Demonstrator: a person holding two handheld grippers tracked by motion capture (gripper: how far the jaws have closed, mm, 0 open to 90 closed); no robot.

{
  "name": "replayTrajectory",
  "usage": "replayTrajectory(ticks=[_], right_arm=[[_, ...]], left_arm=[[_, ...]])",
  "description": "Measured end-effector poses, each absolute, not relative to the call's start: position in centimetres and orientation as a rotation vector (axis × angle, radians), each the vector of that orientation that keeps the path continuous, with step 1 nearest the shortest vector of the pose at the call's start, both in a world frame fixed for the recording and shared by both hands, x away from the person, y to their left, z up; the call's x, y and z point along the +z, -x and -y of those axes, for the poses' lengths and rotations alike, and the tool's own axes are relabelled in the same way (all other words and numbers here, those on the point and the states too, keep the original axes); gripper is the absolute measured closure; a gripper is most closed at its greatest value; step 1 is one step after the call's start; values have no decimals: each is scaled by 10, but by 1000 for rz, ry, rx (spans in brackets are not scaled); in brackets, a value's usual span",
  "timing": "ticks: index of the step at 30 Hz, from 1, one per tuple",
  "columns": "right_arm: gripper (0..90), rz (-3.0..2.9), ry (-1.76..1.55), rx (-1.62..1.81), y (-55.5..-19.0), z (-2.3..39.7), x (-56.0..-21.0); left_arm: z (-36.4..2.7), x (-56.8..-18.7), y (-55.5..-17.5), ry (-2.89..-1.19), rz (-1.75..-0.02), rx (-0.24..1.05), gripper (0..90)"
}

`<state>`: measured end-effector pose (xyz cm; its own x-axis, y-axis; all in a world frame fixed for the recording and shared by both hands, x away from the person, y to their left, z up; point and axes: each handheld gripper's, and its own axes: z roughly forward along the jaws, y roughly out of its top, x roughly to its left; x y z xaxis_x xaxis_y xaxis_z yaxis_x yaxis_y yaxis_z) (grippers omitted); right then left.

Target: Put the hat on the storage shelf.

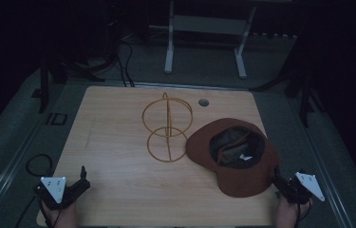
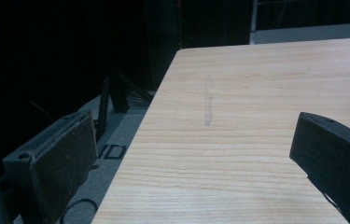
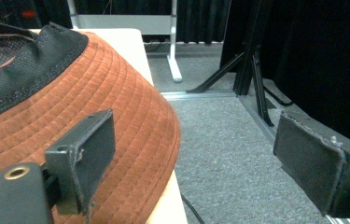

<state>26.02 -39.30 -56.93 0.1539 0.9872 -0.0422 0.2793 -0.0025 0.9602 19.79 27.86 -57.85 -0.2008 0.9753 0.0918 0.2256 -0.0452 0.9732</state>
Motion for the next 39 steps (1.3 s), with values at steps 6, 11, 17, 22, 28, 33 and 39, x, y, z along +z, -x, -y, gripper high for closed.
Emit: replayTrajectory(ticks=[6, 11, 17, 22, 28, 33, 39], right_arm=[[124, -1307, -1461, 919, -261, 393, -569], [125, -1315, -1461, 919, -261, 393, -569], [125, -1314, -1469, 911, -261, 393, -569], [125, -1321, -1511, 897, -261, 394, -569], [125, -1330, -1543, 926, -262, 395, -561], [125, -1368, -1501, 937, -266, 390, -539], [125, -1485, -1455, 940, -285, 380, -507]], left_arm=[[-280, -578, -199, -1314, -1501, 1299, 13], [-279, -578, -199, -1322, -1494, 1286, 13], [-278, -578, -199, -1332, -1485, 1279, 13], [-278, -578, -199, -1336, -1487, 1270, 13], [-278, -579, -199, -1328, -1492, 1258, 13], [-277, -578, -198, -1316, -1482, 1240, 13], [-276, -576, -197, -1311, -1451, 1219, 13]])
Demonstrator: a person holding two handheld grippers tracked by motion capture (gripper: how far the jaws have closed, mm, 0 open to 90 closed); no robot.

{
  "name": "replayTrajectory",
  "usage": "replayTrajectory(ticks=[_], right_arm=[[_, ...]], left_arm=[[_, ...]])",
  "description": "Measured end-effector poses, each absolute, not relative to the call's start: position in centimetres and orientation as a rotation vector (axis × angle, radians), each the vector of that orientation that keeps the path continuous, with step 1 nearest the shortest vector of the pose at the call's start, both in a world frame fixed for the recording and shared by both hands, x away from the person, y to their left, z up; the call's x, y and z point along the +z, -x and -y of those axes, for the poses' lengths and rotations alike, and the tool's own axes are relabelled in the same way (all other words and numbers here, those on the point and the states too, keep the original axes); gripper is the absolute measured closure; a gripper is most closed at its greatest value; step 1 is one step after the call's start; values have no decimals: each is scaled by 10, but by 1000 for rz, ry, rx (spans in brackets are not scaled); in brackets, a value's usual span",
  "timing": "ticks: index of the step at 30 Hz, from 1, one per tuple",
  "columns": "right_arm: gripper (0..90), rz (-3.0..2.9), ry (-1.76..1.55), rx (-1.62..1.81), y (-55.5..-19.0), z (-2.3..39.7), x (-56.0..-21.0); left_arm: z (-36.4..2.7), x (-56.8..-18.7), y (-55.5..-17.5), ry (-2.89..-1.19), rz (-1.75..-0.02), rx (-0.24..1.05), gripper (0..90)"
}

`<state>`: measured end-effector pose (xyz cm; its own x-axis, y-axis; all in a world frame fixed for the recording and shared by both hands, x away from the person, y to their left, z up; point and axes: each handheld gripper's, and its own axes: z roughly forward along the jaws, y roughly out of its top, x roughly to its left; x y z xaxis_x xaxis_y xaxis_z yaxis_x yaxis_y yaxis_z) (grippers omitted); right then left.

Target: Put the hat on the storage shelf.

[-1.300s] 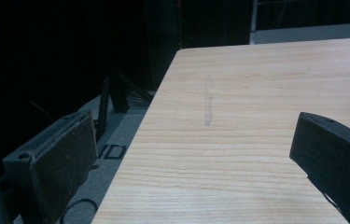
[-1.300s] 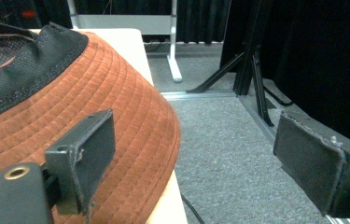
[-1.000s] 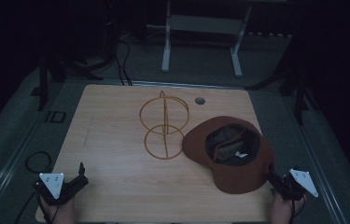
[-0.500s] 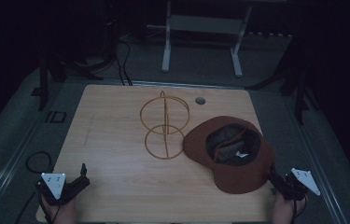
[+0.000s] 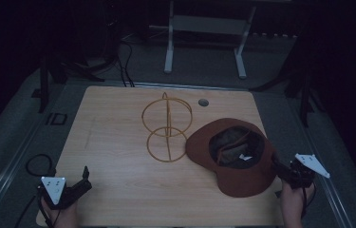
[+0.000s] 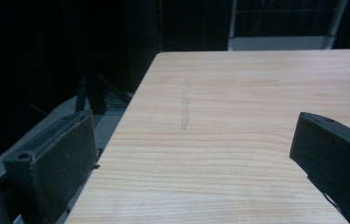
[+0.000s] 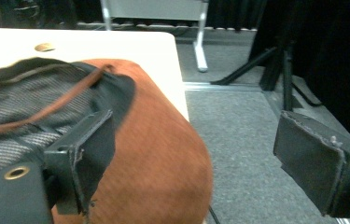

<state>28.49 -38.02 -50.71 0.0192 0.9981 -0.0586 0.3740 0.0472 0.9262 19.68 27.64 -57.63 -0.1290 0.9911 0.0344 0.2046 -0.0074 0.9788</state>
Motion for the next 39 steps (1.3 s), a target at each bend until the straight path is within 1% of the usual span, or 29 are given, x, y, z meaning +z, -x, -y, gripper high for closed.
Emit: replayTrajectory(ticks=[5, 8, 12, 14, 16, 18, 20, 22, 27, 30, 33, 35, 37, 38, 39], right_arm=[[125, -1554, -1433, 935, -299, 374, -495], [125, -1615, -1456, 939, -315, 370, -491], [116, -1672, -1475, 943, -329, 365, -491], [111, -1714, -1492, 1022, -340, 360, -492], [111, -1716, -1497, 1015, -344, 358, -493], [111, -1756, -1523, 977, -359, 352, -498], [112, -1773, -1527, 956, -364, 351, -501], [132, -1801, -1535, 851, -376, 347, -510], [155, -1837, -1564, 756, -384, 344, -525], [163, -1821, -1562, 734, -384, 343, -527], [207, -1814, -1542, 644, -386, 339, -529], [213, -1816, -1545, 631, -388, 340, -531], [263, -1797, -1562, 600, -392, 342, -537], [263, -1797, -1562, 600, -392, 342, -537], [294, -1788, -1562, 598, -393, 342, -538]], left_arm=[[-275, -576, -197, -1342, -1460, 1201, 13], [-273, -575, -197, -1347, -1457, 1186, 13], [-271, -575, -197, -1361, -1443, 1186, 13], [-269, -575, -198, -1368, -1437, 1175, 13], [-268, -575, -198, -1380, -1432, 1174, 13], [-268, -575, -197, -1379, -1429, 1164, 13], [-268, -575, -197, -1379, -1428, 1161, 13], [-270, -575, -197, -1368, -1431, 1149, 13], [-271, -575, -197, -1358, -1434, 1144, 13], [-271, -575, -196, -1356, -1436, 1147, 13], [-270, -575, -197, -1369, -1441, 1146, 13], [-270, -575, -197, -1372, -1443, 1143, 13], [-270, -575, -198, -1376, -1445, 1141, 13], [-270, -576, -198, -1376, -1446, 1141, 13], [-270, -576, -197, -1376, -1448, 1141, 13]])
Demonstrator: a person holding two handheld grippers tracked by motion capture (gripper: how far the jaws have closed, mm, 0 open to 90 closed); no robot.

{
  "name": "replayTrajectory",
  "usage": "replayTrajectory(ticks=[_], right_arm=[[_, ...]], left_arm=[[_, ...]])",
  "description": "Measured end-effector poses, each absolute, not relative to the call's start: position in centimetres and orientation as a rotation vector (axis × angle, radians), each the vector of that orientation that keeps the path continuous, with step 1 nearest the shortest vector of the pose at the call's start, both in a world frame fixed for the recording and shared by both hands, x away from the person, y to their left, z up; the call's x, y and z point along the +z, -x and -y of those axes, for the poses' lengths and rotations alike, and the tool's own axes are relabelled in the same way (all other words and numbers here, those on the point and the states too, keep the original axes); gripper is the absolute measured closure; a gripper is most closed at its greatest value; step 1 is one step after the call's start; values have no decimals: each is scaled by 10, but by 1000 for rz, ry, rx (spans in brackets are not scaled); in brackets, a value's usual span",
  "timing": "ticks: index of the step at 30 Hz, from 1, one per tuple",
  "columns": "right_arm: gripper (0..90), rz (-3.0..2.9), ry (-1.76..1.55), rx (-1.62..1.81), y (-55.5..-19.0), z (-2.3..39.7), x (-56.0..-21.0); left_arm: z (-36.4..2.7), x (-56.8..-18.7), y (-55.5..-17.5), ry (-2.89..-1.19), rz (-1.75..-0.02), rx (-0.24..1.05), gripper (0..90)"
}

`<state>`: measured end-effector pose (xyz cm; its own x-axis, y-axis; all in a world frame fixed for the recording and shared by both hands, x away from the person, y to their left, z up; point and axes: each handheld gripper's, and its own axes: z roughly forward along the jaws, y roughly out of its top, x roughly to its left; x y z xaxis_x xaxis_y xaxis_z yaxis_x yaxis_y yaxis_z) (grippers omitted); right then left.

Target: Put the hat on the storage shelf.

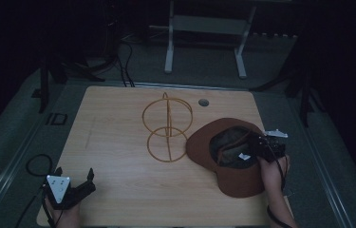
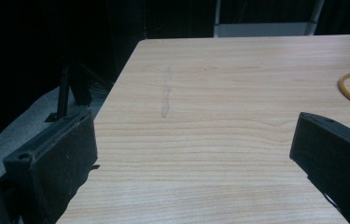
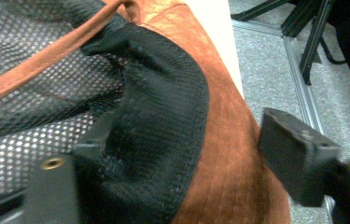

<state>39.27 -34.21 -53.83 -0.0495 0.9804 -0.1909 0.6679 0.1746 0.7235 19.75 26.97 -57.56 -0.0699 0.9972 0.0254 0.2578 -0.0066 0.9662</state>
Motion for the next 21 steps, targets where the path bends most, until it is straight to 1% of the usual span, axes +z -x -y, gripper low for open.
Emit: replayTrajectory(ticks=[1, 2, 3, 4, 5, 6, 8, 9, 11, 12, 13, 14, 15, 18, 21], right_arm=[[367, -1775, -1542, 568, -393, 340, -539], [411, -1768, -1523, 551, -393, 339, -540], [448, -1762, -1504, 531, -392, 339, -541], [448, -1762, -1504, 531, -392, 339, -541], [500, -1756, -1492, 516, -392, 339, -542], [621, -1738, -1461, 485, -392, 337, -542], [706, -1735, -1446, 481, -391, 337, -540], [733, -1736, -1439, 480, -391, 337, -539], [783, -1739, -1432, 499, -391, 338, -535], [783, -1739, -1432, 499, -391, 338, -535], [821, -1746, -1422, 524, -391, 341, -531], [821, -1746, -1422, 524, -391, 341, -531], [842, -1746, -1432, 565, -390, 343, -526], [846, -1748, -1430, 610, -389, 345, -522], [849, -1727, -1407, 668, -384, 347, -507]], left_arm=[[-270, -576, -198, -1375, -1449, 1137, 13], [-270, -576, -198, -1375, -1449, 1137, 13], [-270, -576, -198, -1376, -1451, 1135, 13], [-270, -576, -198, -1378, -1452, 1133, 13], [-270, -577, -198, -1378, -1451, 1130, 13], [-270, -577, -198, -1376, -1450, 1127, 13], [-270, -576, -198, -1371, -1449, 1124, 13], [-270, -576, -198, -1366, -1447, 1115, 13], [-270, -576, -198, -1362, -1444, 1110, 13], [-270, -576, -198, -1358, -1441, 1101, 13], [-270, -576, -198, -1356, -1439, 1095, 13], [-271, -576, -198, -1355, -1436, 1089, 13], [-271, -576, -198, -1355, -1433, 1082, 13], [-270, -576, -198, -1356, -1427, 1067, 13], [-268, -576, -198, -1372, -1430, 1071, 13]])
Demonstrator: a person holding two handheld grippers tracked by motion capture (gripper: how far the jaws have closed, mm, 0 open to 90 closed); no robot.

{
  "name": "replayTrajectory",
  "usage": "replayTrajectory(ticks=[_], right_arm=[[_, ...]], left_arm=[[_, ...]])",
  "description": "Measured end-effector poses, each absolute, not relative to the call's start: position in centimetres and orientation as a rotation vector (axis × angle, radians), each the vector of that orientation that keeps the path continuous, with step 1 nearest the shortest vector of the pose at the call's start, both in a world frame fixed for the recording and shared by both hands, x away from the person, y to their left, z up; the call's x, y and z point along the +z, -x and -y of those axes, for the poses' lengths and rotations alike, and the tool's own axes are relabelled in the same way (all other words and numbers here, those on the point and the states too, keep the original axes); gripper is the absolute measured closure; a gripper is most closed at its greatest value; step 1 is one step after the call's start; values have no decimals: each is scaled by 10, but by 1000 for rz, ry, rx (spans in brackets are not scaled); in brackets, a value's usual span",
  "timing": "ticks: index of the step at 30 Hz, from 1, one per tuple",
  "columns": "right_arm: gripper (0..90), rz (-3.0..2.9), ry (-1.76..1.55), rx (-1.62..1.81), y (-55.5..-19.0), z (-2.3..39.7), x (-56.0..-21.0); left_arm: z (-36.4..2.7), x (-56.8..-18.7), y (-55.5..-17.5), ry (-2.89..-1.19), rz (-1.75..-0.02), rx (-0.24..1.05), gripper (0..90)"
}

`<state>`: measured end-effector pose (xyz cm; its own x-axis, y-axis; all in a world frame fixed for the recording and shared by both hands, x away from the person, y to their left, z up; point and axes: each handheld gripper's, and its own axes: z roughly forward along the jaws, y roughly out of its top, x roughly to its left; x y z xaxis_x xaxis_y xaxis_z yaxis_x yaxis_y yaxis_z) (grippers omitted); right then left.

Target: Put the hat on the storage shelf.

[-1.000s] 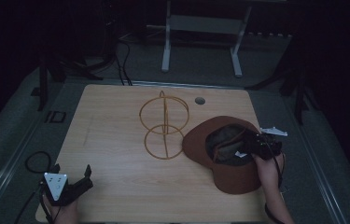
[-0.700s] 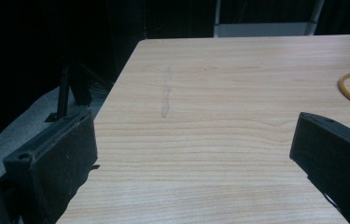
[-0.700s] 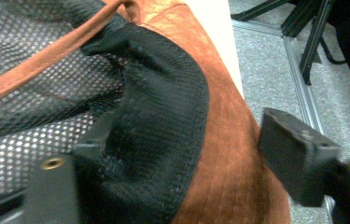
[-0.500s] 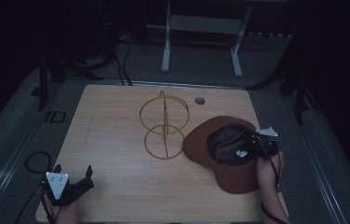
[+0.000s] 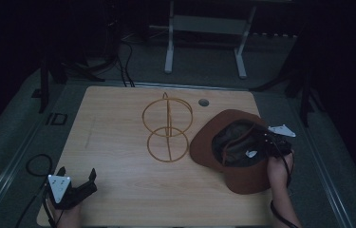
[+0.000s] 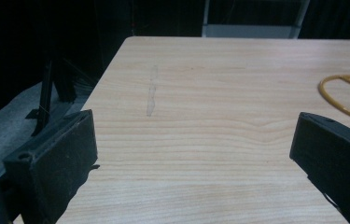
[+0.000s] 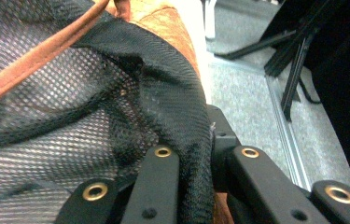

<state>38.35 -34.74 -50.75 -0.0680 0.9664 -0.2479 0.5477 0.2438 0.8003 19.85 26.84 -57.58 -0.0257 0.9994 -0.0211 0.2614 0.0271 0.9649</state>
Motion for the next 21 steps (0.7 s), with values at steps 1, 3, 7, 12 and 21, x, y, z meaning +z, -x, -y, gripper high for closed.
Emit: replayTrajectory(ticks=[1, 3, 7, 12, 21], right_arm=[[849, -1720, -1402, 688, -382, 348, -503], [851, -1696, -1391, 729, -378, 350, -492], [851, -1665, -1347, 784, -369, 352, -471], [853, -1631, -1306, 878, -354, 355, -443], [854, -1582, -1180, 932, -328, 347, -395]], left_arm=[[-268, -576, -199, -1384, -1434, 1076, 13], [-267, -575, -199, -1396, -1442, 1078, 13], [-267, -573, -198, -1400, -1441, 1103, 13], [-259, -565, -198, -1455, -1419, 1083, 13], [-213, -528, -197, -1612, -1239, 968, 13]])
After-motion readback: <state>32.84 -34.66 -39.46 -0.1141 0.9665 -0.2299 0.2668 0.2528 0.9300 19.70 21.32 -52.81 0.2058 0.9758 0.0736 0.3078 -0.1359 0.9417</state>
